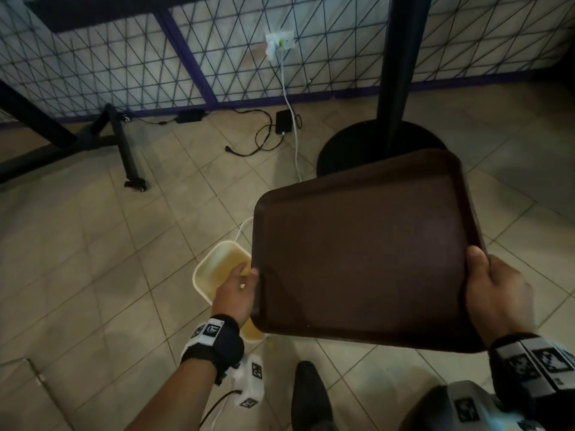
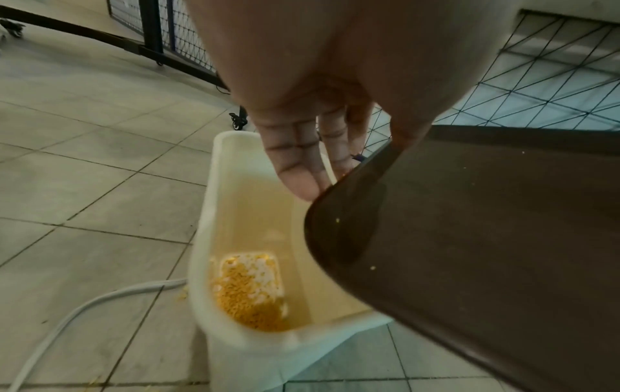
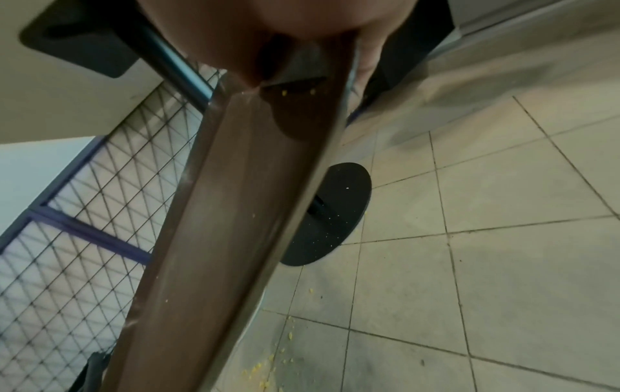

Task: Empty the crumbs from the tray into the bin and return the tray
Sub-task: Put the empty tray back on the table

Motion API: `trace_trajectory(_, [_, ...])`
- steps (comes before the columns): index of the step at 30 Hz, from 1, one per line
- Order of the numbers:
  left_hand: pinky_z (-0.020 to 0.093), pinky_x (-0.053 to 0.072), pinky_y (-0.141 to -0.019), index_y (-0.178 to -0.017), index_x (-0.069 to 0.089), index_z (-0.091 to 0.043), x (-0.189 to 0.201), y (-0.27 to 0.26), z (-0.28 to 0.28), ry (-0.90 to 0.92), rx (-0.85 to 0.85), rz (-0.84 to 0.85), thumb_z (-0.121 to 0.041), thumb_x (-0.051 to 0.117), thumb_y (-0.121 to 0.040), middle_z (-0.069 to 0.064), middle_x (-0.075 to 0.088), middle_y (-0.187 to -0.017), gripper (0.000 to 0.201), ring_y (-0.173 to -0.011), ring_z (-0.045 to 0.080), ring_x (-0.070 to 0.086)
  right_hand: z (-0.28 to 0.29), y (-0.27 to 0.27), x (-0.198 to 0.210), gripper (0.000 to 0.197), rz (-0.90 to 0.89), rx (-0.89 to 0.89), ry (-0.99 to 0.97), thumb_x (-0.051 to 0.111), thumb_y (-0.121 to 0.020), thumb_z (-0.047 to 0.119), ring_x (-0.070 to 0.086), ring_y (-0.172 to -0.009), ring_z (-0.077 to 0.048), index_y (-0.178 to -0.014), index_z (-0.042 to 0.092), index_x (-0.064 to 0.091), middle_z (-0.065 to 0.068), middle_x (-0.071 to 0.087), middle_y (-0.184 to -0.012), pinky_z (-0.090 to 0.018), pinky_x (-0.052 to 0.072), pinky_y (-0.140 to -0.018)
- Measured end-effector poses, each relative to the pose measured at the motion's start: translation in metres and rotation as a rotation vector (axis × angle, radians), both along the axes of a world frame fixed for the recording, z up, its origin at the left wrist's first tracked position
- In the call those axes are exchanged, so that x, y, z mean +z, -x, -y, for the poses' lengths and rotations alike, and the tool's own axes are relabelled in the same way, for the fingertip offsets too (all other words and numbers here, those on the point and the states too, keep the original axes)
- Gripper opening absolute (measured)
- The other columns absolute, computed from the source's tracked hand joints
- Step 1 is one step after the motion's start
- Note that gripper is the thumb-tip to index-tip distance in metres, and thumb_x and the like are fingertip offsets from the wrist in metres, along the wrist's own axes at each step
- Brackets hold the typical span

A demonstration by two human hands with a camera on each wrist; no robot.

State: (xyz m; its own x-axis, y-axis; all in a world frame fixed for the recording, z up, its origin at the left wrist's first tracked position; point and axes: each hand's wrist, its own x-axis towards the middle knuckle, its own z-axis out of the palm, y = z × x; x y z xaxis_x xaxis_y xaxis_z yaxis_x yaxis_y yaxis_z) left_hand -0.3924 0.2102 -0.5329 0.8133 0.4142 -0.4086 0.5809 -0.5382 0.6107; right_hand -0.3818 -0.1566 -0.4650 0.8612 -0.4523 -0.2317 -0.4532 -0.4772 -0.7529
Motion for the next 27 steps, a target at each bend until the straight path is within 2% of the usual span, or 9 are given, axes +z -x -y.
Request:
trace_trajectory(2, [0.031,0.040,-0.088,-0.133,0.056,-0.029,-0.006,-0.010,-0.002,-0.008,0.012,0.051,-0.050,0.045,-0.100,-0.007,0.061,-0.110,0.041,-0.110,0.023,0.060,0.009,-0.006,-0.013,0.045,-0.065,-0.043,-0.094,0.035,-0.096,0.045,0.053,-0.069,-0.025,-0.091,0.009,0.062,-0.012,0.057,-0.082,-0.035,0.043,-0.064])
trace_trajectory(5, [0.029,0.040,-0.081,-0.110,0.070,-0.024,-0.010,-0.014,0.000,-0.078,0.033,0.146,-0.045,0.050,-0.099,-0.004,0.069,-0.097,0.031,-0.092,0.018,0.061,0.020,-0.004,-0.028,0.045,-0.174,-0.122,-0.087,0.034,-0.088,0.059,0.060,-0.082,-0.034,-0.080,0.022,0.059,-0.014,0.062,-0.087,-0.053,0.051,-0.079])
trace_trajectory(8, [0.030,0.045,-0.076,-0.097,0.072,-0.024,0.003,-0.004,0.006,-0.131,0.061,0.206,-0.042,0.056,-0.096,-0.005,0.070,-0.084,0.025,-0.081,0.017,0.062,0.026,0.007,-0.033,0.054,-0.281,-0.135,0.006,0.031,-0.086,0.064,0.061,-0.079,-0.036,-0.080,0.018,0.059,-0.016,0.064,-0.085,-0.055,0.052,-0.077])
trace_trajectory(10, [0.030,0.046,-0.071,-0.090,0.071,-0.023,0.019,0.007,0.008,-0.152,0.091,0.196,-0.042,0.059,-0.095,-0.005,0.069,-0.078,0.022,-0.074,0.017,0.063,0.022,0.015,-0.018,0.056,-0.357,-0.133,0.049,0.030,-0.088,0.061,0.060,-0.078,-0.036,-0.082,0.013,0.059,-0.018,0.063,-0.083,-0.052,0.051,-0.076])
trace_trajectory(14, [0.030,0.046,-0.065,-0.081,0.068,-0.024,0.072,0.033,0.010,-0.136,0.149,0.131,-0.042,0.064,-0.092,-0.007,0.067,-0.070,0.021,-0.068,0.014,0.062,0.016,0.033,0.037,0.043,-0.398,-0.082,0.060,0.034,-0.097,0.041,0.051,-0.075,-0.034,-0.081,0.008,0.056,-0.021,0.055,-0.080,-0.040,0.041,-0.071])
trace_trajectory(20, [0.024,0.041,-0.060,-0.085,0.066,-0.024,0.189,0.079,0.027,-0.124,0.188,0.032,-0.038,0.063,-0.094,-0.011,0.066,-0.071,0.017,-0.069,0.010,0.062,0.029,0.068,0.140,0.046,-0.470,-0.004,0.111,0.036,-0.097,0.040,0.055,-0.081,-0.039,-0.084,0.001,0.057,-0.026,0.060,-0.084,-0.042,0.042,-0.073])
trace_trajectory(23, [0.027,0.045,-0.065,-0.085,0.067,-0.026,0.251,0.102,0.035,-0.116,0.218,0.006,-0.039,0.063,-0.093,-0.010,0.067,-0.073,0.016,-0.071,0.012,0.063,0.039,0.089,0.202,0.050,-0.452,0.020,0.120,0.035,-0.091,0.048,0.057,-0.081,-0.040,-0.085,0.003,0.056,-0.028,0.060,-0.084,-0.039,0.040,-0.068])
trace_trajectory(25, [0.030,0.048,-0.068,-0.085,0.067,-0.028,0.292,0.114,0.038,-0.114,0.224,0.012,-0.040,0.063,-0.093,-0.010,0.068,-0.072,0.015,-0.072,0.015,0.065,0.045,0.103,0.246,0.044,-0.450,0.027,0.125,0.036,-0.091,0.045,0.056,-0.080,-0.038,-0.087,0.006,0.054,-0.026,0.060,-0.084,-0.037,0.039,-0.065])
trace_trajectory(27, [0.034,0.053,-0.070,-0.088,0.068,-0.027,0.332,0.121,0.040,-0.101,0.211,0.020,-0.042,0.062,-0.093,-0.010,0.068,-0.075,0.016,-0.073,0.015,0.066,0.051,0.115,0.286,0.028,-0.440,0.031,0.104,0.041,-0.096,0.033,0.055,-0.081,-0.035,-0.099,0.008,0.054,-0.023,0.060,-0.089,-0.037,0.039,-0.067])
